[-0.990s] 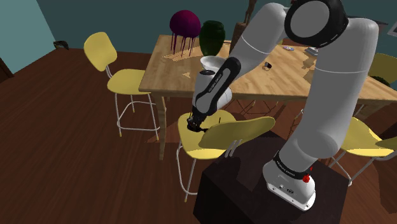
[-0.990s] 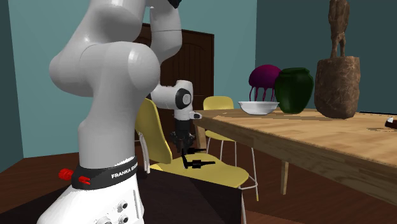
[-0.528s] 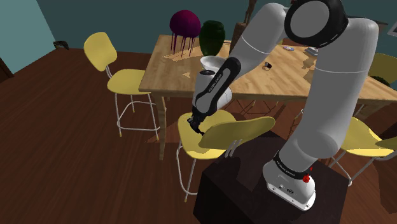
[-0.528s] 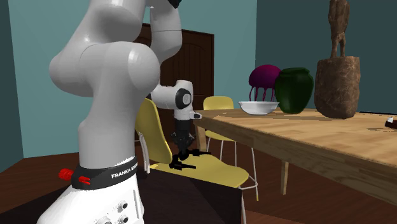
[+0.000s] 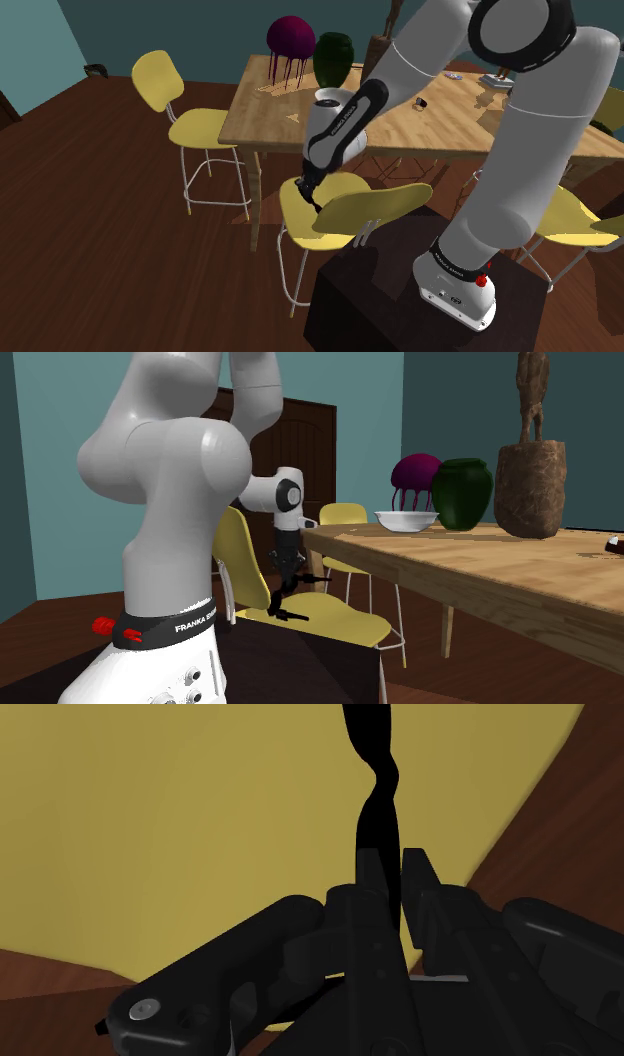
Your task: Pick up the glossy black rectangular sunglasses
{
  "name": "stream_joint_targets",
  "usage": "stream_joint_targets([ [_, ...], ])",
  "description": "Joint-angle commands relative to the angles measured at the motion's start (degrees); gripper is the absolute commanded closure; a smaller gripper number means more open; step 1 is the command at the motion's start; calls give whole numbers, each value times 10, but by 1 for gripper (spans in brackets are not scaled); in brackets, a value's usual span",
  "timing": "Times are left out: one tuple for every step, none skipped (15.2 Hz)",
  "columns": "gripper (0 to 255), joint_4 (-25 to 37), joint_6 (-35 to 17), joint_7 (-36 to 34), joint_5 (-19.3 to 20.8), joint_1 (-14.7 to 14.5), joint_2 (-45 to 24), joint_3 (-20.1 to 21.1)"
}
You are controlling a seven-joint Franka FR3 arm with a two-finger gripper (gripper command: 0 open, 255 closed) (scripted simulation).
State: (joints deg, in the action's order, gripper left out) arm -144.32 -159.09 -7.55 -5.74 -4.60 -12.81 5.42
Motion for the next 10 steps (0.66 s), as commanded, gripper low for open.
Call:
stream_joint_targets([
  [255,-3,16,-1,0,0,19,0],
  [255,-4,23,-1,-1,0,27,1],
  [255,-4,31,-2,-1,0,35,1],
  [255,-4,39,-2,-1,0,44,1],
  [255,-4,48,-2,-1,0,52,1],
  [255,-4,56,-3,-1,1,60,1],
  [255,-4,64,-3,-1,1,68,1],
  [255,-4,72,-3,-1,1,76,1],
  [255,-4,73,-3,-1,1,77,1],
  [255,-4,73,-3,-1,1,77,1],
])
